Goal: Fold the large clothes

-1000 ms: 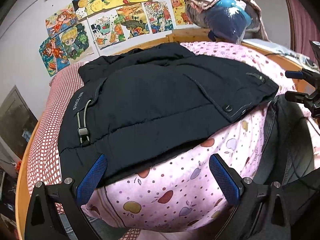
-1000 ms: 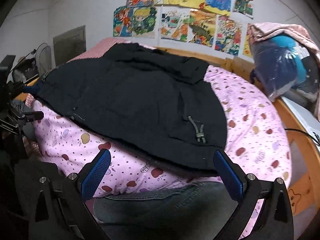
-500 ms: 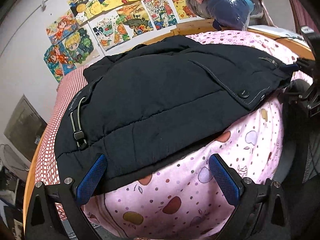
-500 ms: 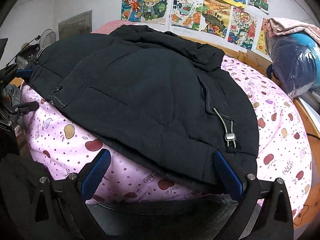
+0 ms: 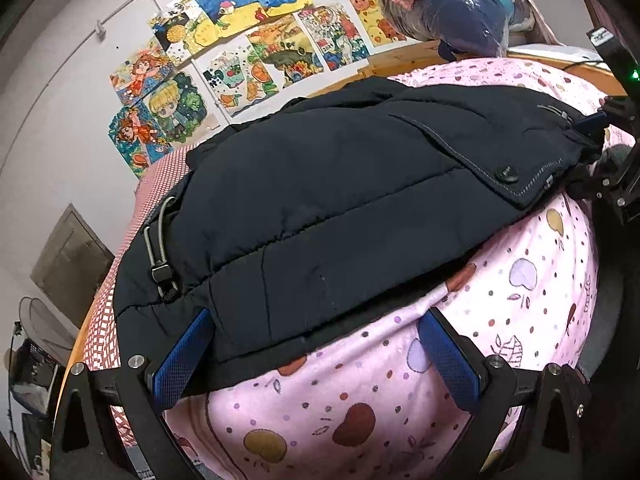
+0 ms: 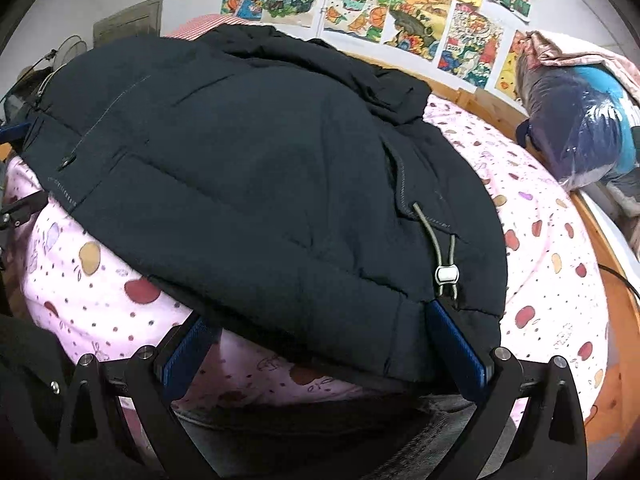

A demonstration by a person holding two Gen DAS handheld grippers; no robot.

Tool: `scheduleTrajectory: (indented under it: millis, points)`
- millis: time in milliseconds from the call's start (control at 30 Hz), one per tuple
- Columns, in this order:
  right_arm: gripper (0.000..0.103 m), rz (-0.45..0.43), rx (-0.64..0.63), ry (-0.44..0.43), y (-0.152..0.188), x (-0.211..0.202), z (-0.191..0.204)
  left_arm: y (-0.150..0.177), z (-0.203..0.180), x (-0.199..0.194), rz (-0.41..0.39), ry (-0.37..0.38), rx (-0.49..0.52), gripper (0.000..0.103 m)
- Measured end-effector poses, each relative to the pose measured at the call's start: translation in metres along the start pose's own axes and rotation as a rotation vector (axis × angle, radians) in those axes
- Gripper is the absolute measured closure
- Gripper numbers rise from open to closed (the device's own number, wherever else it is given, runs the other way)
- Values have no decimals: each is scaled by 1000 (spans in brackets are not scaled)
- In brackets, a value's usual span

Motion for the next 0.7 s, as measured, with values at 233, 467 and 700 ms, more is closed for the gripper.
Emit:
scheduleTrajectory:
  millis: [233, 467, 700]
  points:
    - [2, -114, 102, 14, -23, -19, -17, -4, 9, -3, -24, -18, -14, 0]
    - [2, -176, 151, 4, -37, -23, -28, -7, 21, -6, -43, -54, -32, 0]
    - [2, -209, 208, -22, -46, -22, -42, -17, 38, -13, -96, -33, -153, 0]
Point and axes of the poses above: each gripper's, at about its wrist camera, not at the fingertips, and x roughly the way its jaws point, z to its left, y to its underside, the point moved 7 cm from there along x, roughly the way its jaws point, and after that the axes turned 1 degree about x, right-handed, at the moved point
